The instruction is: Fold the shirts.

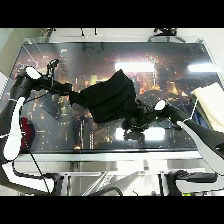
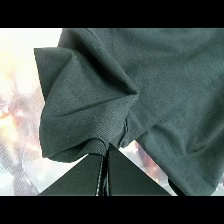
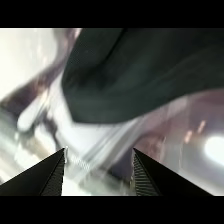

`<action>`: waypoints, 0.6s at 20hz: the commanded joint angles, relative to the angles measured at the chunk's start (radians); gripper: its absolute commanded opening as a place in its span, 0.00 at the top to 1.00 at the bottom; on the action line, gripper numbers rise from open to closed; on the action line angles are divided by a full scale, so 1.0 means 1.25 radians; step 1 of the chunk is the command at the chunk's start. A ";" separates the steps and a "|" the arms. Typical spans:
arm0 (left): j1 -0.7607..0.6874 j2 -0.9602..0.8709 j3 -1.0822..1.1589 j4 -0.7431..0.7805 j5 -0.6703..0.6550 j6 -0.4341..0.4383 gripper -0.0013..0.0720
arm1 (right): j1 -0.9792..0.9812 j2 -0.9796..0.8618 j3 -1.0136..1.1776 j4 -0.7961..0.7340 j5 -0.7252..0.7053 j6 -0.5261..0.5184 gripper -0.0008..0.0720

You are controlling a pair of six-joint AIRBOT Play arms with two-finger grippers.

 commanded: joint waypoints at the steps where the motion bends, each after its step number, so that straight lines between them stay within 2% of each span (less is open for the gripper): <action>1: 0.001 0.000 0.000 0.001 0.000 0.005 0.96 | 0.011 -0.005 -0.016 0.005 -0.174 0.007 0.32; 4: 0.001 0.000 0.000 0.001 -0.001 0.005 0.96 | 0.013 -0.031 -0.016 0.102 -0.255 -0.039 0.33; 5: 0.001 0.000 0.000 0.001 -0.001 0.005 0.96 | 0.014 -0.041 -0.016 0.153 -0.255 -0.070 0.48; 6: 0.001 0.000 0.000 0.002 -0.001 0.005 0.96 | 0.018 -0.045 -0.016 0.195 -0.251 -0.109 0.89; 7: 0.004 0.000 0.000 0.003 -0.001 0.006 0.96 | 0.018 -0.043 -0.015 0.212 -0.245 -0.119 0.96; 9: 0.018 0.002 -0.001 0.004 -0.010 0.007 0.96 | 0.001 -0.030 0.005 0.212 -0.236 -0.159 0.96; 12: 0.056 0.021 -0.003 0.030 -0.086 0.006 0.96 | -0.142 -0.046 0.119 0.175 -0.229 -0.172 0.96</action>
